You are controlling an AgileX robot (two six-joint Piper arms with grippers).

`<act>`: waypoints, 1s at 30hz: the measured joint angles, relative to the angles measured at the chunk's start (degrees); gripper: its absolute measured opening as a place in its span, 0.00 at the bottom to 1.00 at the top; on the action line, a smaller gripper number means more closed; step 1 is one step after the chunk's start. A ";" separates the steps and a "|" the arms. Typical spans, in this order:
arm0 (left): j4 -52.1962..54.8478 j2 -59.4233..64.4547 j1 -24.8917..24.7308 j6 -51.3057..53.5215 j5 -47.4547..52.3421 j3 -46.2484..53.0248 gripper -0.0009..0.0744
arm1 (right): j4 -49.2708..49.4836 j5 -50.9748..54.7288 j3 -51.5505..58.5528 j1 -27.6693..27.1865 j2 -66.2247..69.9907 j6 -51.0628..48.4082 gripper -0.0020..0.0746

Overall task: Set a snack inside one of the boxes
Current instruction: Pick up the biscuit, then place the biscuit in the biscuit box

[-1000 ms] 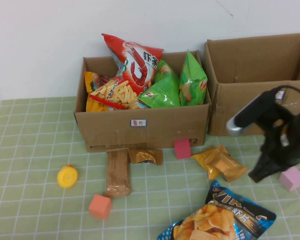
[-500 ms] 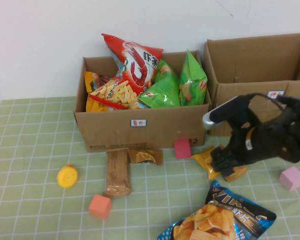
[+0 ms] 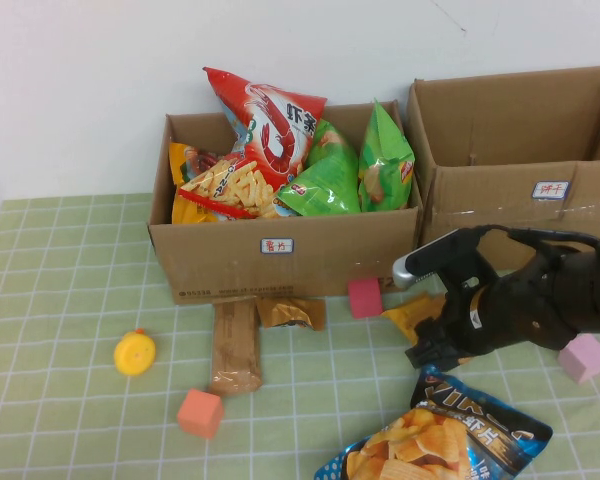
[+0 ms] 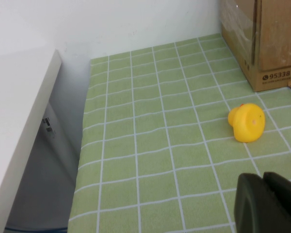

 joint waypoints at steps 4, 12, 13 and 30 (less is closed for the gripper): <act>0.00 0.00 0.00 0.00 0.00 0.00 0.01 | 0.00 0.43 -0.13 0.00 0.00 0.23 0.46; 0.00 0.00 0.00 -0.14 0.00 0.00 0.01 | 0.00 8.69 -0.13 0.00 -6.66 0.80 0.46; 0.00 0.00 0.00 -0.14 0.00 0.00 0.01 | 0.00 9.30 -0.13 0.00 -8.29 0.80 0.46; 0.00 0.00 0.00 -0.14 0.00 0.00 0.01 | -4.33 0.74 -13.62 -9.76 -22.51 5.18 0.46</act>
